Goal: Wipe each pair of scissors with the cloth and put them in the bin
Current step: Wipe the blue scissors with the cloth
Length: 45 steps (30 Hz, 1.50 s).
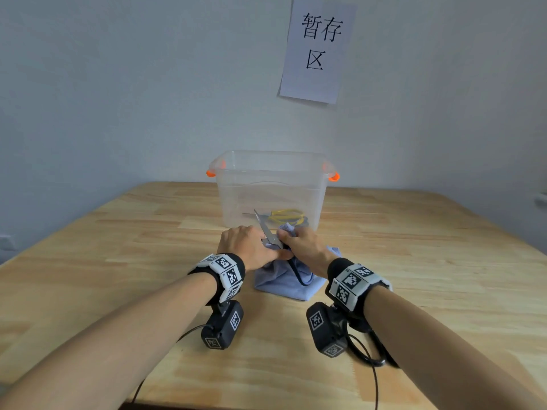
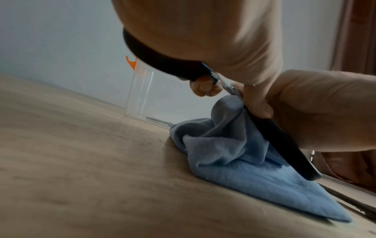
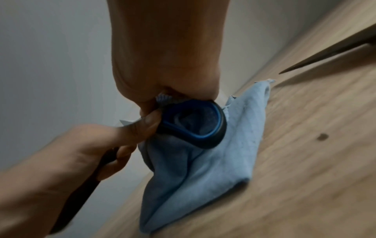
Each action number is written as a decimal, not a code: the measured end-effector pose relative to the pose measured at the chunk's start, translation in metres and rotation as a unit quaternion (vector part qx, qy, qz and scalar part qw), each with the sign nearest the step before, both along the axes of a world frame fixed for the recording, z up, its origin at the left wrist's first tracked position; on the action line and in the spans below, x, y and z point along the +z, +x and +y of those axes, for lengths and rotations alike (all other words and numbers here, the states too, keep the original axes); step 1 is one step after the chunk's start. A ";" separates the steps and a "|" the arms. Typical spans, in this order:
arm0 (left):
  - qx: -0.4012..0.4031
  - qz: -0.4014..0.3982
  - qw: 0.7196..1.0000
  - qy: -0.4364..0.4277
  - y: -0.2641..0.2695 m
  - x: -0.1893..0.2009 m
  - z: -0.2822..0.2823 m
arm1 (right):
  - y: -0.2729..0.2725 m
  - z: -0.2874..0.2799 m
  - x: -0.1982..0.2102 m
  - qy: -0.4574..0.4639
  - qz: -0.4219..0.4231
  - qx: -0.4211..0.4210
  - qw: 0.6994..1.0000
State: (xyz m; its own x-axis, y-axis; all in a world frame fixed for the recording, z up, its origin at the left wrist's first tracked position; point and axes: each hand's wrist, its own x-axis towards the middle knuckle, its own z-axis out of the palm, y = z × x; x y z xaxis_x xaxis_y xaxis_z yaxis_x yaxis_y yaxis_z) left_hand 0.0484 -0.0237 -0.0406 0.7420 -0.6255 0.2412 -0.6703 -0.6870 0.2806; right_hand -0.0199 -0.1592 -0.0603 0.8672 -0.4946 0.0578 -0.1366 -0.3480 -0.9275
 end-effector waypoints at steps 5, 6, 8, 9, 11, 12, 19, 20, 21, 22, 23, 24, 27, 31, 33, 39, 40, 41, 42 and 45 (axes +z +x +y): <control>-0.011 0.021 1.000 0.013 0.003 -0.004 0.000 | -0.010 -0.011 -0.006 0.057 -0.017 0.010 0.998; -0.011 0.021 1.000 0.012 0.005 -0.004 0.000 | -0.010 -0.011 -0.007 0.085 -0.025 0.003 0.996; -0.009 0.020 1.000 0.012 0.007 -0.004 -0.002 | -0.012 -0.012 -0.007 0.128 -0.041 -0.012 0.991; -0.006 0.018 1.000 0.011 0.008 -0.004 -0.003 | -0.011 -0.012 -0.008 0.138 -0.046 -0.013 0.989; -0.006 0.014 1.000 0.009 0.010 -0.004 -0.004 | -0.011 -0.010 -0.006 0.152 -0.046 -0.007 0.987; -0.007 0.015 1.000 0.010 0.010 -0.006 -0.006 | -0.011 -0.011 -0.007 0.163 -0.046 -0.009 0.986; -0.007 -0.026 0.999 0.040 0.007 -0.005 -0.006 | -0.003 -0.003 -0.007 0.227 -0.083 -0.066 0.968; -0.010 -0.029 0.999 0.040 0.007 -0.004 -0.005 | -0.002 -0.002 -0.007 0.229 -0.091 -0.074 0.966; -0.012 -0.031 0.999 0.039 0.006 -0.004 -0.005 | -0.001 -0.001 -0.006 0.228 -0.100 -0.081 0.965; -0.013 -0.033 0.999 0.041 0.006 -0.004 -0.005 | 0.000 -0.001 -0.005 0.230 -0.106 -0.089 0.963; -0.013 -0.035 0.998 0.045 0.006 -0.004 -0.004 | 0.001 -0.001 -0.003 0.234 -0.109 -0.100 0.961; -0.012 -0.037 0.998 0.047 0.005 -0.004 -0.004 | 0.002 -0.002 -0.001 0.241 -0.116 -0.110 0.957; -0.011 -0.040 0.998 0.044 0.005 -0.001 -0.005 | 0.005 -0.003 0.003 0.239 -0.117 -0.134 0.955; -0.018 -0.038 0.998 0.042 0.005 0.009 -0.006 | 0.007 -0.011 0.006 0.233 -0.126 -0.138 0.954; -0.016 -0.034 0.998 0.044 0.004 0.011 -0.005 | 0.007 -0.012 0.008 0.218 -0.127 -0.144 0.957; -0.014 -0.021 0.999 0.046 0.007 0.004 -0.005 | 0.013 -0.010 0.007 0.188 -0.117 -0.184 0.958; -0.013 -0.021 0.999 0.044 0.008 0.004 -0.004 | 0.014 -0.010 0.006 0.183 -0.117 -0.190 0.957; -0.011 -0.022 0.999 0.041 0.009 0.003 -0.004 | 0.015 -0.008 0.007 0.184 -0.118 -0.191 0.957; -0.011 -0.022 0.999 0.039 0.009 0.003 -0.003 | 0.016 -0.008 0.007 0.189 -0.124 -0.193 0.955; -0.015 -0.012 0.999 0.041 0.008 0.005 0.000 | 0.016 -0.013 0.012 0.227 -0.154 -0.231 0.933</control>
